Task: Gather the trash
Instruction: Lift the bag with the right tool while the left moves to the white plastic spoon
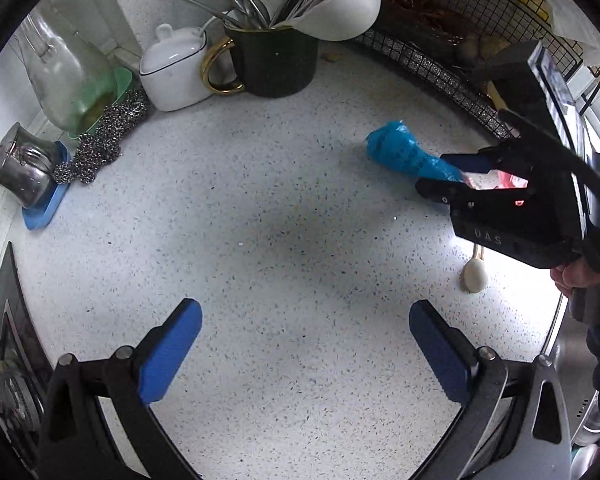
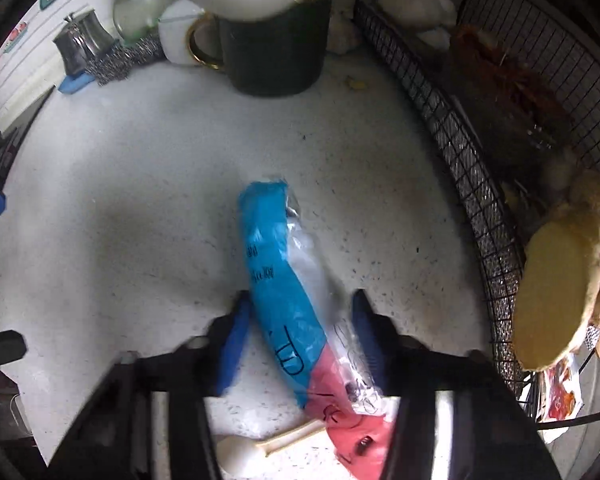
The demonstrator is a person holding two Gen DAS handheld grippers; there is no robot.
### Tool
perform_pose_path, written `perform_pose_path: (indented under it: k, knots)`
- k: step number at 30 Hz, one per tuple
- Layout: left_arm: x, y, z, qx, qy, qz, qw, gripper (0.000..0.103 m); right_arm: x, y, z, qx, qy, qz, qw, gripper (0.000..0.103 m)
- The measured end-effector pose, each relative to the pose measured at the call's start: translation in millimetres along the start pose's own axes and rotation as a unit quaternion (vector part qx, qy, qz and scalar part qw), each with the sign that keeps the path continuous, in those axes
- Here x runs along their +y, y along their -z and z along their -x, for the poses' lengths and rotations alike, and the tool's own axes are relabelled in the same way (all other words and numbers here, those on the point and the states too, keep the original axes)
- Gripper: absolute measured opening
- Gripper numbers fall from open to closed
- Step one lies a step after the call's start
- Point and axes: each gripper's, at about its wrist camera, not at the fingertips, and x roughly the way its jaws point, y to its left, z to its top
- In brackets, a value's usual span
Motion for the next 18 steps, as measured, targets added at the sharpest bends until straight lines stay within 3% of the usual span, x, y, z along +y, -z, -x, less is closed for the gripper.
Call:
perform_pose_path:
  k: [1,3,10,18]
  knots:
    - [0,0,1,0.000,0.004,0.002,1.0000,0.103,1,1,1,0.002,-0.004,0.001,1.000,0.032]
    - [0,1,3,0.003,0.018,0.008,0.9998,0.103,4,4,7,-0.002,0.004,0.007,1.000,0.014]
    - [-12,5,29,-0.017,0.019,-0.012,0.9996,0.103,12,30,60,-0.033,-0.022,-0.024,0.999,0.012]
    - [-33,7,57,-0.036,0.036,-0.041,0.9978,0.103,8,75,129,-0.041,-0.005,-0.070,0.997,0.012]
